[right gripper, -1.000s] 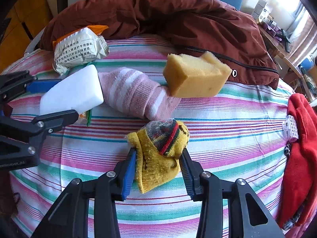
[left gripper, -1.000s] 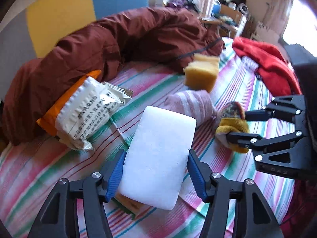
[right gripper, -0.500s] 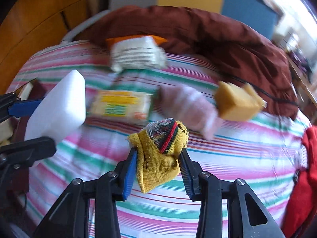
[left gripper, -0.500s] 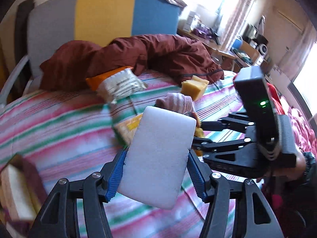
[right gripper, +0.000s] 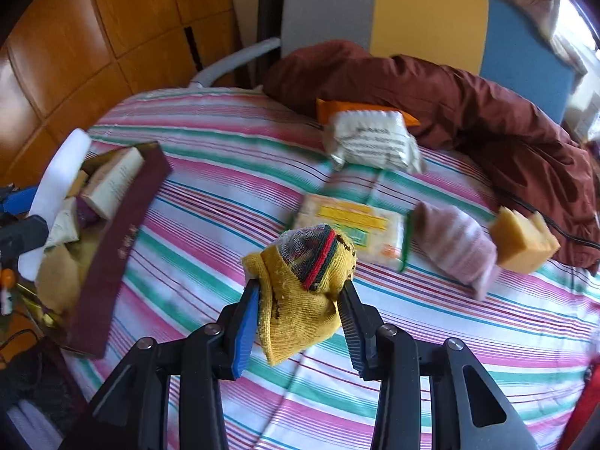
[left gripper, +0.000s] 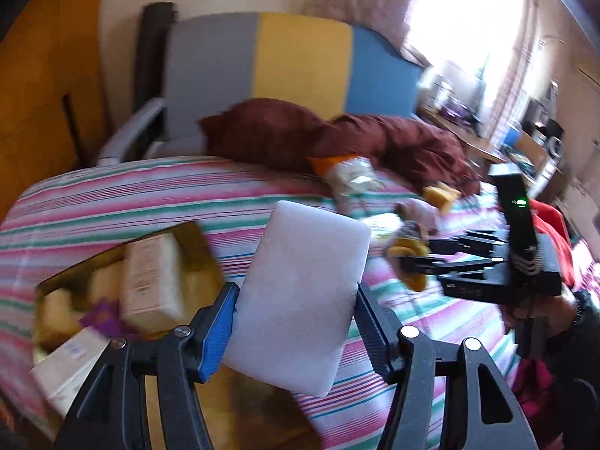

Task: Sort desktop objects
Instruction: 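Carry the white bar and yellow knit sock over the gold tray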

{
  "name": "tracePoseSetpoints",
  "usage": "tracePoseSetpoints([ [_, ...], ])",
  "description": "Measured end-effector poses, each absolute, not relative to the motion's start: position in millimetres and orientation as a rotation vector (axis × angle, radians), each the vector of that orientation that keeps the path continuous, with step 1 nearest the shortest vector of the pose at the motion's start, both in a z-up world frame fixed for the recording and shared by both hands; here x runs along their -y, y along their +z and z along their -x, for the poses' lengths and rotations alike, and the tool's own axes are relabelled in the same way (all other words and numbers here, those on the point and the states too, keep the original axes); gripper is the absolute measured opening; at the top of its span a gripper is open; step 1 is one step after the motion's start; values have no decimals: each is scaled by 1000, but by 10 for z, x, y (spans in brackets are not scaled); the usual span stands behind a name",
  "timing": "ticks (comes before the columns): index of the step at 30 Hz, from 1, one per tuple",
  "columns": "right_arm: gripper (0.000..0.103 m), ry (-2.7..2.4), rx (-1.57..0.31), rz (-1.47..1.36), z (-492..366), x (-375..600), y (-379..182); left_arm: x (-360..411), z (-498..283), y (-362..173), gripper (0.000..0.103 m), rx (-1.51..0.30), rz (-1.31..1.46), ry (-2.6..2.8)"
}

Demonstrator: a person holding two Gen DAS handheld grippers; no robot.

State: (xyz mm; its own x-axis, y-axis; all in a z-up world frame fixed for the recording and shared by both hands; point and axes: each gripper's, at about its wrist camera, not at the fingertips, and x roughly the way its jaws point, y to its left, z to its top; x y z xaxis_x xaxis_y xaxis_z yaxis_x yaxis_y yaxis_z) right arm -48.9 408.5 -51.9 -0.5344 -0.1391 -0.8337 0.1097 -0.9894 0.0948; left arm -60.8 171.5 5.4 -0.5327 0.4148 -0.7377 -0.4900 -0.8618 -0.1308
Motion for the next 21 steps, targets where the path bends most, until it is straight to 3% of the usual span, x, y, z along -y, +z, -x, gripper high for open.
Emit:
tracePoseSetpoints([
  [11,42,-2549,39,-1268,353,-3153,-93,-768,602,53,63,-54,1124,2584],
  [21,42,-2428,-10,-1240,424,-2159,-75,-291,771,108,63,-40,1115,2693],
])
